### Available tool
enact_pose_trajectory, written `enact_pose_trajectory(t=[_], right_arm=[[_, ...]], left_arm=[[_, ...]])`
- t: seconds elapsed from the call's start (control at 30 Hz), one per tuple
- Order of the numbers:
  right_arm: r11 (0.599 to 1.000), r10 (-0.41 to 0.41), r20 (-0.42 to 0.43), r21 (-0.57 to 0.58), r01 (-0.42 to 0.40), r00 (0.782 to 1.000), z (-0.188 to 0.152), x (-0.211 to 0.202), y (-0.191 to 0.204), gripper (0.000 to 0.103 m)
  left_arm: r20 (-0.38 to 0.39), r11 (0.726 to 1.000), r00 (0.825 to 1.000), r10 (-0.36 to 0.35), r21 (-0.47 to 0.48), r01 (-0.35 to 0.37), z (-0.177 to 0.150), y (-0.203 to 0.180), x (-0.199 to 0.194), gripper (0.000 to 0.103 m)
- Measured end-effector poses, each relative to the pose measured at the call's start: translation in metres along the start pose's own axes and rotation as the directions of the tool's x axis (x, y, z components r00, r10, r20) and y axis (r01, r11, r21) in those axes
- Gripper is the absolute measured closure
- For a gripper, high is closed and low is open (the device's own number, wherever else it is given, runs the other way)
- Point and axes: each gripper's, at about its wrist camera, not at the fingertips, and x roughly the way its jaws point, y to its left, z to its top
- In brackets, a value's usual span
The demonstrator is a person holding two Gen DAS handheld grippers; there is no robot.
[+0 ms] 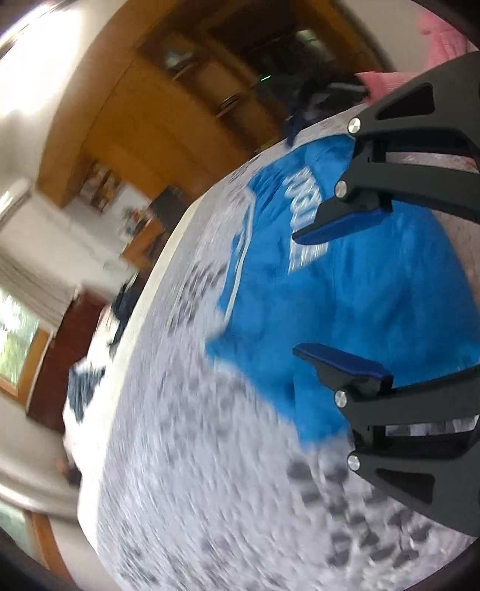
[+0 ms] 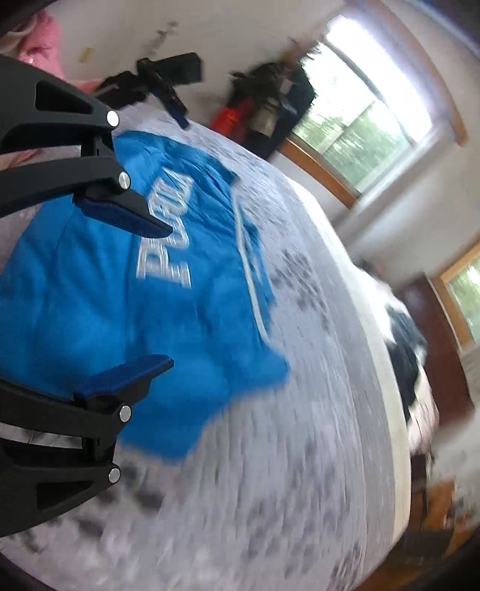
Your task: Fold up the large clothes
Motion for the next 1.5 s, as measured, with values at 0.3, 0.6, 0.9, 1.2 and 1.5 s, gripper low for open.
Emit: enact_pose_trajectory(t=[0.3,0.6,0.9,1.2,1.5], right_arm=[[0.995,-0.099,-0.044,0.011,0.099,0.994,0.006,0.055,-0.024,0.041],[0.996,-0.068,-0.007,0.049,0.068,0.998,-0.003,0.027,-0.016,0.033],[0.983,-0.070,0.017,0.170,0.066,0.997,-0.039,-0.042,-0.048,0.016],[0.970,0.051,-0.015,0.240,-0.046,0.999,-0.076,-0.018,-0.077,0.015],[0.961,0.160,-0.011,0.232,-0.153,0.987,-0.075,0.024,-0.079,0.036]], left_arm=[[-0.087,0.994,0.993,0.081,0.085,-0.074,-0.020,0.009,0.062,0.047],[-0.056,0.992,0.993,0.107,0.069,-0.103,-0.012,-0.001,0.046,0.042],[-0.028,0.991,0.995,0.098,0.092,-0.095,-0.022,-0.035,0.032,0.032],[-0.057,0.984,0.987,0.149,0.111,-0.142,-0.040,-0.035,0.053,0.028],[-0.037,0.976,0.984,0.174,0.142,-0.167,-0.045,-0.031,0.055,0.026]])
